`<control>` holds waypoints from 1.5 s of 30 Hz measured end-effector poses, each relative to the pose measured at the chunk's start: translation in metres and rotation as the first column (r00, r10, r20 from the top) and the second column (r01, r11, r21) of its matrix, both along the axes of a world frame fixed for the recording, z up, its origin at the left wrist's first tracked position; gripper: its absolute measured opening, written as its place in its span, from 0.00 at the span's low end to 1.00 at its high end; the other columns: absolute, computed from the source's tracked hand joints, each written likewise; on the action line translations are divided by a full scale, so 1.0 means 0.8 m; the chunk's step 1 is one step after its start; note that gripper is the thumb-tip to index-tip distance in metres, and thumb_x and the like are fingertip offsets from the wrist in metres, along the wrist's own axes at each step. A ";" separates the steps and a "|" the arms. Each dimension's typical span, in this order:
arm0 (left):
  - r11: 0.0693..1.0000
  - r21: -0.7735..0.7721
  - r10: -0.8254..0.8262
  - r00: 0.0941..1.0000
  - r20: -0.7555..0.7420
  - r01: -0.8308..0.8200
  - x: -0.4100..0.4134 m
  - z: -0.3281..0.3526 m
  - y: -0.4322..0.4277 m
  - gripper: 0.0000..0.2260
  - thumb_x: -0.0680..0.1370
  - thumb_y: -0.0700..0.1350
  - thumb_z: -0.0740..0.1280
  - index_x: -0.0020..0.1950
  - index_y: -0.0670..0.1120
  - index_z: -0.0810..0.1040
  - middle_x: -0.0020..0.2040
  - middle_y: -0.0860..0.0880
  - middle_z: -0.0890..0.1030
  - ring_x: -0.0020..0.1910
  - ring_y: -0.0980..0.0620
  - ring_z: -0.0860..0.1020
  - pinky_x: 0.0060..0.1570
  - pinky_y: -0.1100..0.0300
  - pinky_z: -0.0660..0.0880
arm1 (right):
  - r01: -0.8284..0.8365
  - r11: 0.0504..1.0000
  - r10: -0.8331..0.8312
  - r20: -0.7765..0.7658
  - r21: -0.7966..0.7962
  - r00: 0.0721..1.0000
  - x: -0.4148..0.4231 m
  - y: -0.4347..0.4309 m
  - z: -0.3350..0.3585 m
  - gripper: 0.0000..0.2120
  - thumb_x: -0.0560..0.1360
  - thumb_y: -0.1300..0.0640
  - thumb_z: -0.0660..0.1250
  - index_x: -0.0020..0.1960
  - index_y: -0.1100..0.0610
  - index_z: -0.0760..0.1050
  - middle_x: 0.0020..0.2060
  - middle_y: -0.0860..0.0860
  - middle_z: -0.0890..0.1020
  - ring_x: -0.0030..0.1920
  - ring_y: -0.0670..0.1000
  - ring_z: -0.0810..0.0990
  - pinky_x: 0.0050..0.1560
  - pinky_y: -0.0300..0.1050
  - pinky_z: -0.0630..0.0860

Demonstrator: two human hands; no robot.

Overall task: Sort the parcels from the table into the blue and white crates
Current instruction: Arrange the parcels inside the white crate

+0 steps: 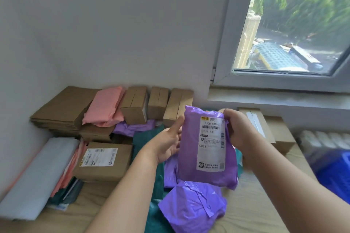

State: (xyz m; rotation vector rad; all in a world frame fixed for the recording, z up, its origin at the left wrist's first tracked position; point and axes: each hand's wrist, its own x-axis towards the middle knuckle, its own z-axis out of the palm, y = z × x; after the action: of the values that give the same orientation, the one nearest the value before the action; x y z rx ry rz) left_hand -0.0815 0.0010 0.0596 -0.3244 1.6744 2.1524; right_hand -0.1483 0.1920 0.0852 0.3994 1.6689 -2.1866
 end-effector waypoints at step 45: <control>0.877 0.256 0.394 0.914 0.099 -0.406 0.035 -0.046 0.028 0.26 0.70 0.53 0.73 0.63 0.39 0.81 0.58 0.38 0.83 0.59 0.40 0.81 0.60 0.48 0.78 | -0.108 0.977 0.120 0.056 -0.184 0.991 0.100 0.021 -0.073 0.18 0.71 0.62 0.71 0.60 0.65 0.79 0.49 0.62 0.85 0.44 0.60 0.85 0.41 0.52 0.83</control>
State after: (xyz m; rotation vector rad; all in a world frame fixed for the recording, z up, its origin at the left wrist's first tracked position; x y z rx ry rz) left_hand -0.0534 0.0237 0.0227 -0.6824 1.3483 2.6156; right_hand -0.0684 0.2086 0.0267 0.3159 1.4081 -2.1918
